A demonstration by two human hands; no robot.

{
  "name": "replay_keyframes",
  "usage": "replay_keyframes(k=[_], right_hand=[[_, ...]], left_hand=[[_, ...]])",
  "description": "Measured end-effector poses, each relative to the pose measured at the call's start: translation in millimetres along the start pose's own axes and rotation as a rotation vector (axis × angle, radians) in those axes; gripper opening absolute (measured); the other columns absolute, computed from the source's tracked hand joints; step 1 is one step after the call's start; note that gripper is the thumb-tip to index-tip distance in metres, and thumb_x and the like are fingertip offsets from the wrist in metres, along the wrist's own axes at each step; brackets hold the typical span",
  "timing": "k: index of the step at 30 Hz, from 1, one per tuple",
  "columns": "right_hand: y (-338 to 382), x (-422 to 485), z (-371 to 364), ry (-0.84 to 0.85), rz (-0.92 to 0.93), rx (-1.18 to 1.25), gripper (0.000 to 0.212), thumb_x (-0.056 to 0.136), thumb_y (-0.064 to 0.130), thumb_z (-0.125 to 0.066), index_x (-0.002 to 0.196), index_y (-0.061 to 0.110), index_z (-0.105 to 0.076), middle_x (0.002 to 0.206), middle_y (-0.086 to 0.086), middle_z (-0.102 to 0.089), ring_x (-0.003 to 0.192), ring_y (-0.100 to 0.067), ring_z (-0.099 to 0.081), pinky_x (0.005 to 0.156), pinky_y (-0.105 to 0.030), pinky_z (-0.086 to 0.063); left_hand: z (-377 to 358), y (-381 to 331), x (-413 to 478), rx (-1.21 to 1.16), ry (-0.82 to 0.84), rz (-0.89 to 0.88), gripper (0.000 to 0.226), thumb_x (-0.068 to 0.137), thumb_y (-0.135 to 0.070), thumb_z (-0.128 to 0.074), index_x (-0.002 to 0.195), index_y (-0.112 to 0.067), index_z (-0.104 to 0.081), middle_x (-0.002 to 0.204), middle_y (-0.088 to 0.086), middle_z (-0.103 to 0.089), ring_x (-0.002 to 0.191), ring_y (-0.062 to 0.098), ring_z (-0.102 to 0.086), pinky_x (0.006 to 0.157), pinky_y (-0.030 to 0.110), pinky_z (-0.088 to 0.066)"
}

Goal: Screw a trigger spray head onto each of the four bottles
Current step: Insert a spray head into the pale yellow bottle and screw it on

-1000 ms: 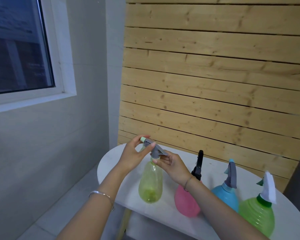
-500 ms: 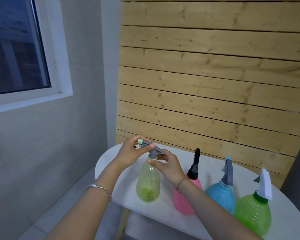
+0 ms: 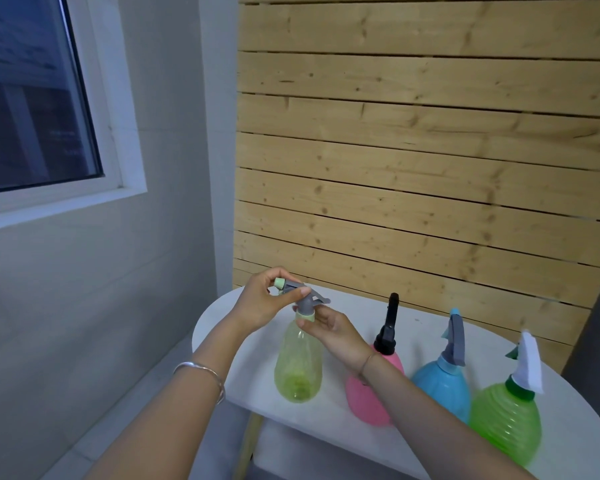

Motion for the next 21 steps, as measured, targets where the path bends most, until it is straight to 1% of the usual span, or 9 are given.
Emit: replay_keyframes(k=[2,5,7,10,12,14,16,18,21], right_hand=[[-1.1,-0.7,1.6,-0.05,0.018,0.033,0.028,0.081,0.007,-0.069,0.109,0.007,-0.062,0.118,-0.014,-0.066,0.111,-0.022,-0.062,0.095,-0.029,-0.048],[-0.4,0.6,-0.7,-0.18,0.051,0.04,0.043,0.073,0.01,-0.078,0.112,0.01,-0.059,0.108,-0.008,-0.068,0.106,-0.02,-0.064,0.092,-0.031,-0.05],[-2.1,3.2,-2.8,-0.108,0.019,0.013,0.048,0.074,0.015,-0.077,0.117,0.015,-0.055,0.113,-0.002,-0.066,0.107,-0.013,-0.062,0.093,-0.027,-0.049],[-6.8,4.4,-1.9,0.041,-0.021,0.041,0.032,0.083,0.014,-0.068,0.113,0.019,-0.061,0.117,0.004,-0.065,0.109,-0.007,-0.06,0.089,-0.017,-0.049],[-5.6,4.3,0.9,-0.051,0.014,0.076,0.029,0.079,0.01,-0.072,0.105,0.019,-0.064,0.114,-0.001,-0.068,0.109,-0.011,-0.063,0.087,-0.019,-0.052],[-1.2,4.5,1.0,-0.154,0.061,0.037,0.034,0.073,0.011,-0.077,0.102,0.025,-0.064,0.106,-0.002,-0.071,0.103,-0.012,-0.066,0.087,-0.025,-0.053],[1.7,4.9,-4.8,-0.103,0.062,-0.008,0.041,0.074,0.015,-0.078,0.109,0.027,-0.061,0.108,0.004,-0.069,0.104,-0.007,-0.064,0.09,-0.024,-0.051],[-1.0,4.2,-5.9,0.004,0.003,0.002,0.037,0.081,0.019,-0.071,0.116,0.024,-0.059,0.118,0.006,-0.065,0.111,-0.004,-0.059,0.097,-0.022,-0.046],[0.2,2.0,2.2,-0.034,0.031,0.069,0.02,0.086,0.014,-0.064,0.106,0.017,-0.065,0.112,0.002,-0.068,0.105,-0.007,-0.061,0.087,-0.013,-0.048]], left_hand=[[-1.1,1.5,0.9,-0.008,0.002,-0.006,0.009,0.077,-0.022,-0.075,0.076,-0.019,-0.068,0.07,-0.016,-0.067,0.064,-0.009,-0.055,0.059,-0.001,-0.035],[-1.2,2.8,0.4,0.007,0.0,-0.004,0.009,0.077,-0.026,-0.075,0.074,-0.024,-0.067,0.071,-0.02,-0.067,0.067,-0.009,-0.054,0.06,-0.001,-0.033],[1.2,2.6,-0.5,0.01,-0.001,0.007,0.009,0.077,-0.028,-0.075,0.074,-0.027,-0.067,0.072,-0.02,-0.068,0.068,-0.009,-0.055,0.06,-0.001,-0.034],[-0.4,-2.9,-1.6,0.001,0.016,-0.001,0.01,0.077,-0.025,-0.076,0.073,-0.025,-0.067,0.07,-0.019,-0.069,0.064,-0.008,-0.058,0.062,-0.002,-0.035],[-3.1,-3.7,-1.1,0.0,0.02,0.0,0.01,0.076,-0.024,-0.076,0.074,-0.023,-0.067,0.069,-0.019,-0.068,0.065,-0.01,-0.057,0.062,-0.002,-0.036],[-3.1,-3.4,-1.1,0.015,0.009,0.003,0.01,0.076,-0.027,-0.076,0.073,-0.025,-0.067,0.071,-0.019,-0.067,0.067,-0.01,-0.055,0.062,-0.001,-0.034],[-0.4,-2.3,-1.1,0.019,0.002,0.011,0.011,0.076,-0.027,-0.076,0.072,-0.027,-0.066,0.071,-0.019,-0.068,0.066,-0.01,-0.055,0.062,-0.001,-0.034],[1.2,-1.3,-0.6,0.029,0.013,0.021,0.012,0.076,-0.027,-0.076,0.071,-0.028,-0.065,0.072,-0.02,-0.068,0.066,-0.01,-0.055,0.063,-0.002,-0.032],[-1.0,-3.6,0.3,0.023,0.028,0.012,0.013,0.076,-0.026,-0.076,0.071,-0.026,-0.065,0.073,-0.015,-0.068,0.064,-0.009,-0.057,0.063,-0.002,-0.034]])
Point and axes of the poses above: each hand's wrist, its own x-axis towards the middle knuckle, its own z-axis out of the back of the hand, y = z × x, the point moved 7 cm from there along x, towards the middle knuckle
